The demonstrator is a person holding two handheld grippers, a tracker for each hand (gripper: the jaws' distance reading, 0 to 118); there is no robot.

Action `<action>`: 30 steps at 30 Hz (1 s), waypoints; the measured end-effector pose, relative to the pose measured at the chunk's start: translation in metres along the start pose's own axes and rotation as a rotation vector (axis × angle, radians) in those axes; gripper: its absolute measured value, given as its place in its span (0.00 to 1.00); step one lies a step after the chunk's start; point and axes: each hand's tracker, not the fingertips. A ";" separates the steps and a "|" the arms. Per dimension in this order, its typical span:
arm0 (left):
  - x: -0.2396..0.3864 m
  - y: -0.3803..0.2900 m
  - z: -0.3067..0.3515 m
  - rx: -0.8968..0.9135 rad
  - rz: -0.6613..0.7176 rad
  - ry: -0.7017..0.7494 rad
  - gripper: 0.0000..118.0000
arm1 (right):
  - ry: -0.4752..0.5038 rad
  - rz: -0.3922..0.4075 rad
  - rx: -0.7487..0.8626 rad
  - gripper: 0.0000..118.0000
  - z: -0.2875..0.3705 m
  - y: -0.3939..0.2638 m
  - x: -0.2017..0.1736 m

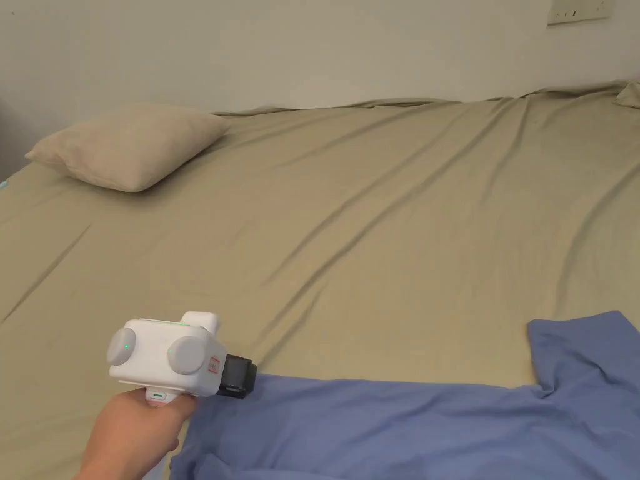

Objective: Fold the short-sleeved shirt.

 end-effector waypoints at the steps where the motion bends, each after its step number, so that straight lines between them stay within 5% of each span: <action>1: 0.002 -0.001 -0.010 -0.026 -0.004 0.008 0.98 | 0.001 -0.003 -0.008 0.02 -0.001 0.001 0.002; 3: -0.002 -0.007 -0.013 -0.044 0.066 -0.060 0.90 | -0.002 -0.002 -0.016 0.02 -0.001 0.002 0.003; 5: -0.009 -0.010 0.003 0.006 0.135 -0.098 0.52 | -0.009 0.002 -0.014 0.02 0.000 0.004 0.006; 7: -0.003 -0.012 0.015 0.071 0.068 -0.081 0.32 | -0.015 -0.004 -0.014 0.02 0.001 0.006 0.009; 8: -0.003 -0.012 0.035 0.089 0.026 -0.081 0.10 | -0.024 -0.013 -0.021 0.02 -0.001 0.009 0.013; 9: 0.002 -0.014 0.043 0.114 0.022 -0.105 0.02 | -0.047 -0.018 -0.034 0.02 -0.004 0.013 0.018; 16: -0.004 -0.017 0.107 0.203 0.115 -0.266 0.02 | -0.195 0.000 -0.087 0.02 -0.026 0.076 0.072; 18: -0.005 -0.019 0.113 0.201 0.114 -0.281 0.02 | -0.205 0.072 -0.130 0.06 -0.045 0.105 0.096; 20: -0.003 -0.019 0.118 0.196 0.110 -0.296 0.02 | -0.210 0.153 -0.185 0.90 -0.071 0.131 0.113; 21: -0.004 -0.019 0.118 0.197 0.095 -0.283 0.02 | -0.244 0.154 -0.246 1.00 -0.090 0.140 0.121; 27: -0.005 -0.023 0.114 0.161 0.102 -0.278 0.02 | -0.312 0.096 -0.470 0.97 -0.166 0.156 0.164; 30: -0.005 -0.022 0.112 0.150 0.109 -0.275 0.02 | -0.368 0.124 -0.544 0.72 -0.184 0.143 0.166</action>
